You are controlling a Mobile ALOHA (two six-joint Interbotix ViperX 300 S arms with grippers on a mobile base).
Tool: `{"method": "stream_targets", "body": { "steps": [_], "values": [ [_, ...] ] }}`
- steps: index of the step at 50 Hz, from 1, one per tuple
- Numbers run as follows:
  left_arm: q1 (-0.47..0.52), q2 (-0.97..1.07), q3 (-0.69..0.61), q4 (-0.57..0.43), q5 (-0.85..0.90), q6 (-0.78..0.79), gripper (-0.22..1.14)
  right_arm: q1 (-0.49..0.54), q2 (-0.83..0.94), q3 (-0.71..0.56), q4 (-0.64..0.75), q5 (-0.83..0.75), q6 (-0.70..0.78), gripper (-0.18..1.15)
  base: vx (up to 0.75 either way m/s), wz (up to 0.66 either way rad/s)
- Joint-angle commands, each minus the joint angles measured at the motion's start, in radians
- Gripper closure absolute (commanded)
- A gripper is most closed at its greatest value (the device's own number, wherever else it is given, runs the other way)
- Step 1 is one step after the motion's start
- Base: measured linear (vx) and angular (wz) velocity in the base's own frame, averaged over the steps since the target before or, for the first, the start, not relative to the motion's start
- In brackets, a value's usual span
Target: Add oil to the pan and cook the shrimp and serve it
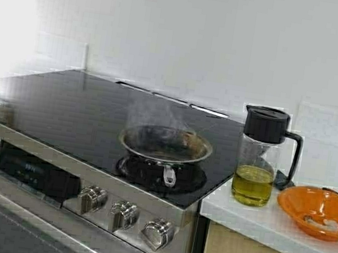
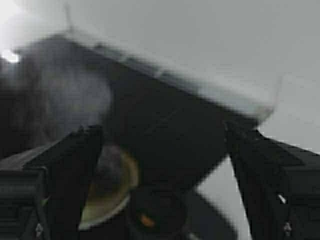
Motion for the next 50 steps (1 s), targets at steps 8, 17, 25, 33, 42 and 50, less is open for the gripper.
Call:
{"method": "stream_targets", "body": {
  "steps": [8, 17, 25, 33, 42, 50],
  "values": [
    [0.000, 0.005, -0.009, 0.000, -0.003, -0.002, 0.89, 0.094, 0.207, 0.038, 0.229, -0.170, -0.003, -0.05, 0.00, 0.00],
    [0.000, 0.006, -0.006, 0.000, -0.003, -0.003, 0.89, 0.169, 0.360, 0.092, 0.364, -0.319, -0.005, -0.05, 0.00, 0.00],
    [0.000, 0.005, -0.006, 0.000, -0.003, -0.003, 0.89, 0.284, 0.486, 0.144, 0.555, -0.518, -0.009, -0.05, 0.00, 0.00],
    [0.000, 0.008, -0.005, 0.000, -0.003, -0.003, 0.89, 0.449, 0.657, 0.130, 0.759, -0.678, -0.041, -0.04, 0.00, 0.00],
    [0.000, 0.006, -0.005, 0.000, -0.003, -0.002, 0.89, 0.612, 0.887, 0.069, 1.029, -0.831, -0.034, -0.04, 0.00, 0.00],
    [0.000, 0.006, -0.005, 0.000, -0.003, -0.002, 0.89, 0.655, 1.054, 0.021, 1.143, -0.893, 0.003, -0.04, 0.00, 0.00]
  ]
}}
